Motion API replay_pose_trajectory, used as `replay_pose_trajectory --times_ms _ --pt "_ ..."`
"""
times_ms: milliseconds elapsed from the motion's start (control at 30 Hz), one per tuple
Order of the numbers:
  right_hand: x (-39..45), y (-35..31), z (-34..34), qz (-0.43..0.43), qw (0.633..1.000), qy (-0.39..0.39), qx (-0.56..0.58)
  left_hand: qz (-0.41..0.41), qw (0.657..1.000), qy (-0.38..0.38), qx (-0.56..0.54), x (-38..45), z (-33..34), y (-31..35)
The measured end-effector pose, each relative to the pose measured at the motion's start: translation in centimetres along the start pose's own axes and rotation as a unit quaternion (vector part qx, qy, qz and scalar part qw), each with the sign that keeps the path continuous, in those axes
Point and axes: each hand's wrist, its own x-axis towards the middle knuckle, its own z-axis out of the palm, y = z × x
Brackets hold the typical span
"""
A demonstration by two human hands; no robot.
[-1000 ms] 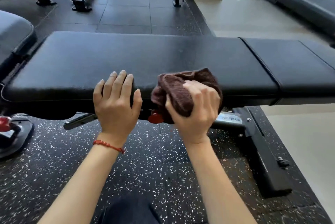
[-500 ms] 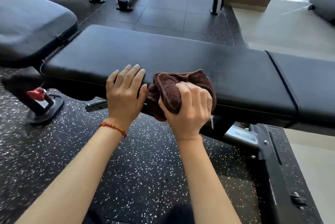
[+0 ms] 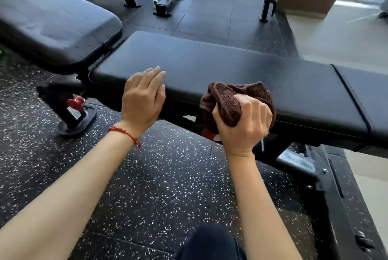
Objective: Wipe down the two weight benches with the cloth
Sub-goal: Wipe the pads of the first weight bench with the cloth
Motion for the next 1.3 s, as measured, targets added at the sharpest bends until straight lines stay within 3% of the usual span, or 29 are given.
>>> replay_pose_trajectory --times_ms 200,467,667,833,1000,1300 --pt "-0.1 -2.3 1.1 0.047 0.999 0.02 -0.018 0.004 0.999 -0.041 0.012 0.1 -0.6 -6.7" --pt "-0.8 -10.0 6.1 -0.008 1.0 -0.005 -0.003 0.05 0.998 0.04 0.014 -0.2 1.3 -8.1" --pt "-1.1 -8.9 5.0 -0.08 0.996 -0.048 -0.016 0.055 0.998 0.032 0.014 -0.4 1.0 -8.4" --pt "-1.4 -7.1 3.2 -0.008 0.999 -0.01 -0.042 0.068 0.997 -0.001 -0.039 -0.5 -0.2 -9.2" --pt "-1.4 -9.8 4.7 0.031 0.998 0.014 -0.044 0.06 0.997 0.013 -0.039 -1.2 -1.1 -12.3" --pt "-1.0 -17.4 10.3 -0.05 0.998 -0.046 -0.006 0.048 0.996 0.07 -0.017 -0.2 -2.0 -15.7"
